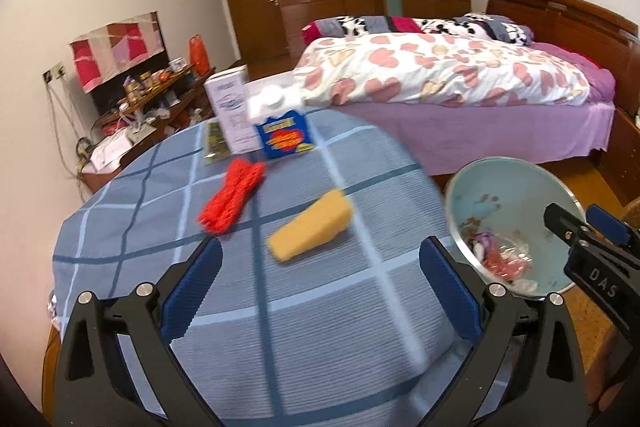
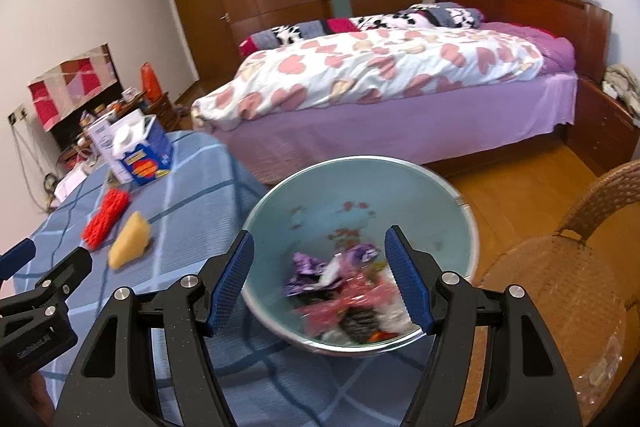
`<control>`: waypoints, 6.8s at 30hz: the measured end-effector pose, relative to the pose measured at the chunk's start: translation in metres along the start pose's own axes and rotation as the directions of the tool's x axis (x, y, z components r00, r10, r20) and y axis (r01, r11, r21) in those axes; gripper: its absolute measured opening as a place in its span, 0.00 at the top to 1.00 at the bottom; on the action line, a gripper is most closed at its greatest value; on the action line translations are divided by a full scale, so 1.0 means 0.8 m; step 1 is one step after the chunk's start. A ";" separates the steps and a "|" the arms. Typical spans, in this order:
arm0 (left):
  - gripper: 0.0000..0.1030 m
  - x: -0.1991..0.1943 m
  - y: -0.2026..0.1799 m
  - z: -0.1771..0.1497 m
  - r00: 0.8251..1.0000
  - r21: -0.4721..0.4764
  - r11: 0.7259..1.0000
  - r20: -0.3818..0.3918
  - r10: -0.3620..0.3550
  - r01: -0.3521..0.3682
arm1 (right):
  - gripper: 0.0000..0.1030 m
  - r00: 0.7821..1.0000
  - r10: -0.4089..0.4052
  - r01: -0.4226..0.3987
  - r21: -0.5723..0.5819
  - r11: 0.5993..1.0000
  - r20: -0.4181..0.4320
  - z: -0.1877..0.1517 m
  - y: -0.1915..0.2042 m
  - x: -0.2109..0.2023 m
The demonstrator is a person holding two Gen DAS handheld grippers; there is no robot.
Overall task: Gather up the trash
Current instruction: 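Move both open tools from the bucket back over the table, then grasp the yellow sponge on the table with the right tool, then grasp the red mesh rope bundle with the left tool, then carry the sponge over the bucket with the right tool while the left tool carries the red rope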
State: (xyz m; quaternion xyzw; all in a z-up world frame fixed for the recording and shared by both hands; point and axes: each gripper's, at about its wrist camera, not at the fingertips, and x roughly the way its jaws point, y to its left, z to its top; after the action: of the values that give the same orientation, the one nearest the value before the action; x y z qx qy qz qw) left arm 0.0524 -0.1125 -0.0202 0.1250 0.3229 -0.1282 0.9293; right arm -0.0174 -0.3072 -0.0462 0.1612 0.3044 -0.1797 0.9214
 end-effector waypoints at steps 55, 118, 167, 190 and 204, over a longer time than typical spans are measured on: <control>0.09 0.157 0.155 0.032 0.987 -0.137 0.987 -0.146 0.069 -0.089 | 0.72 0.971 0.223 -0.236 -0.200 0.951 -0.084 0.051 0.183 0.101; 0.73 -0.029 0.073 -0.044 0.999 -0.140 0.990 -0.030 0.012 -0.016 | 0.72 0.973 0.220 -0.230 -0.254 0.939 -0.070 -0.034 0.106 -0.034; 0.73 -0.041 -0.056 0.004 0.992 0.039 0.992 0.040 -0.121 0.120 | 0.72 0.999 0.029 -0.026 -0.074 0.997 0.037 0.004 -0.039 -0.044; 0.73 -0.014 -0.113 0.021 0.982 0.069 0.979 0.003 -0.191 0.191 | 0.71 0.997 -0.030 0.032 -0.025 0.999 0.075 0.030 -0.073 -0.032; 0.73 0.027 -0.132 0.022 0.976 0.065 0.975 -0.055 -0.209 0.212 | 0.71 0.993 -0.111 0.111 -0.009 0.994 0.031 0.027 -0.087 0.005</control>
State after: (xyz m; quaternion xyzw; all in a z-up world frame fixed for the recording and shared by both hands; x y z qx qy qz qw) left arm 0.0449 -0.2205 -0.0360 0.1260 0.3518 -0.2343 0.8975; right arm -0.0333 -0.3783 -0.0454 0.1363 0.2999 -0.2313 0.9154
